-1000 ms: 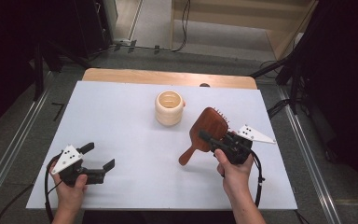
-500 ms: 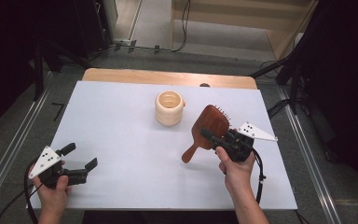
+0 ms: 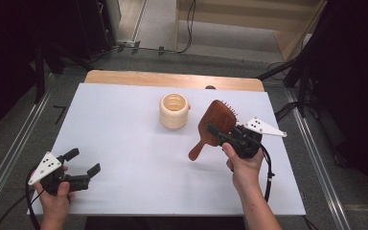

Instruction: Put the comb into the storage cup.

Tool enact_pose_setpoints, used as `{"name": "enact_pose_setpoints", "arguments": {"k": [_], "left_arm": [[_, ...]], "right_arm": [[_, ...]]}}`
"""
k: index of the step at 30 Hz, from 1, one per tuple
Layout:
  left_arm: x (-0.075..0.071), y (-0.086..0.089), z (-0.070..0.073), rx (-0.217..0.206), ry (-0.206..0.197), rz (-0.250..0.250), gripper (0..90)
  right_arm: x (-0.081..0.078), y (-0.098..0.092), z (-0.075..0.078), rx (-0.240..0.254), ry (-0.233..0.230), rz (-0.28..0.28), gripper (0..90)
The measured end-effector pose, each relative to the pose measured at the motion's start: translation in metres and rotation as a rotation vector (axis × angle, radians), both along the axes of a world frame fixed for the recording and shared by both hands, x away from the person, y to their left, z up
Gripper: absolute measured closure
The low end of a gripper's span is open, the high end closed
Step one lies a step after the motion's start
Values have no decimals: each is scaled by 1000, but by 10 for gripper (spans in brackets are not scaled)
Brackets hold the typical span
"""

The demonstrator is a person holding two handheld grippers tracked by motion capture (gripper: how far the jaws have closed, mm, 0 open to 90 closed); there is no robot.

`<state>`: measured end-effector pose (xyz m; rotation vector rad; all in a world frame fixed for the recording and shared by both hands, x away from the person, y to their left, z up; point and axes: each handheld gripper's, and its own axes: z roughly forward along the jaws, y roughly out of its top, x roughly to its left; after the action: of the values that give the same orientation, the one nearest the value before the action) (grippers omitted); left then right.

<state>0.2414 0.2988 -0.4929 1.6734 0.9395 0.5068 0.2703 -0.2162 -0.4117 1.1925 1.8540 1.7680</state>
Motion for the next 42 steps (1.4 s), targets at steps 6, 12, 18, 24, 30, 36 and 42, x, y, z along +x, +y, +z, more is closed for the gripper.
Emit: {"name": "enact_pose_setpoints", "arguments": {"k": [6, 12, 18, 24, 30, 36, 42], "left_arm": [[0, 2, 0, -15, -2, 7, 0], [0, 3, -1, -26, -1, 14, 0], [0, 2, -1, -22, -2, 11, 0], [0, 2, -1, -26, -2, 8, 0], [0, 2, -1, -28, -2, 5, 0], [1, 4, -1, -37, 2, 0, 0], [1, 3, -1, -28, 0, -2, 0]], "right_arm": [[7, 3, 5, 9, -9, 6, 534], [13, 7, 9, 12, -15, 12, 534], [20, 11, 13, 7, -18, 12, 534], [28, 14, 20, -1, -31, 12, 534], [35, 17, 27, -3, -38, 6, 534], [44, 18, 30, 11, -55, -2, 537], [52, 18, 34, 26, -60, -9, 537]]}}
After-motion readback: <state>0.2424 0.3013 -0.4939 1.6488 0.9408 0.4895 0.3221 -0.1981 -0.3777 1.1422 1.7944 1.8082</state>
